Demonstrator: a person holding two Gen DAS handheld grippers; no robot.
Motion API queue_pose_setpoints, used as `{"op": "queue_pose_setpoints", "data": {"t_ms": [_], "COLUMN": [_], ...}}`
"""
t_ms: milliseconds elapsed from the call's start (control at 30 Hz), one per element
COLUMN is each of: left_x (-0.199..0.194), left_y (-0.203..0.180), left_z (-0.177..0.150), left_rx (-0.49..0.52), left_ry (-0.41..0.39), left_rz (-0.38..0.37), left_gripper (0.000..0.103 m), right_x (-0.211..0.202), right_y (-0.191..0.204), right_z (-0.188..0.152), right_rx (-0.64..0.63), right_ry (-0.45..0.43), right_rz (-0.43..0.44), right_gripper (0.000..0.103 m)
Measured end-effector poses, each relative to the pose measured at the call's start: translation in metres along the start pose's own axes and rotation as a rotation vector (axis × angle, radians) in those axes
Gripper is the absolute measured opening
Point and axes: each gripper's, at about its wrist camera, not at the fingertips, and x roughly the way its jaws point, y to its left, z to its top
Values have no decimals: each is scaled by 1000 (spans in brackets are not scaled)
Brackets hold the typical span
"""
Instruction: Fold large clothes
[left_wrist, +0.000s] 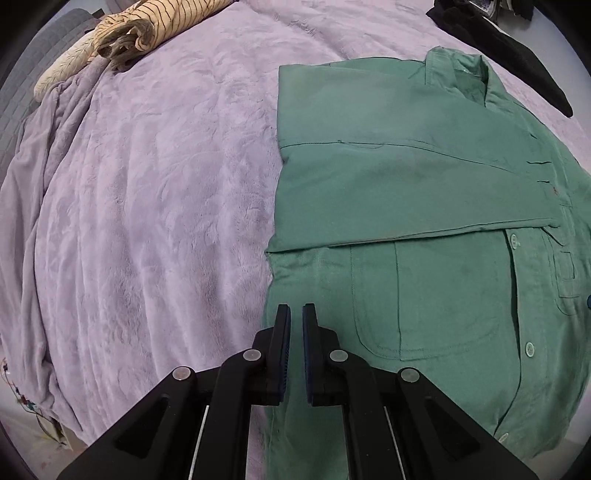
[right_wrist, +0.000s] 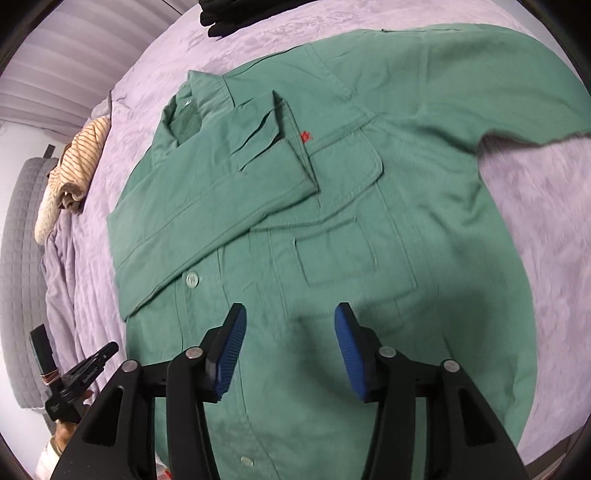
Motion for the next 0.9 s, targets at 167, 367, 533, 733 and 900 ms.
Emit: {"op": "queue_pose_setpoints", "data": {"t_ms": [167,367,533,733,900], "left_x": [-23,-37,-57,-68,-74], "left_y": [-9,-24,-32,-48,-65], "left_z": [-16,-17,-21,-23,-21], "left_rx": [-36,15,1,31,55], "left_ry": [-21,-14,-17,-2,-1], "left_rz": [16,8,-5,-74,-101], "left_gripper": [102,102,102,102,102], "right_x": [-10,-29,-45,-54,-52], "right_y": [0,7,15,24,18], "right_z": [-15,-23,-29,-36,-38], "right_rx": [24,21,9,-23,16], "right_ry": [9,-9,-43,-58,-36], "right_rz": [18,29,61,100,142], "right_gripper": [60,61,87,87,87]}}
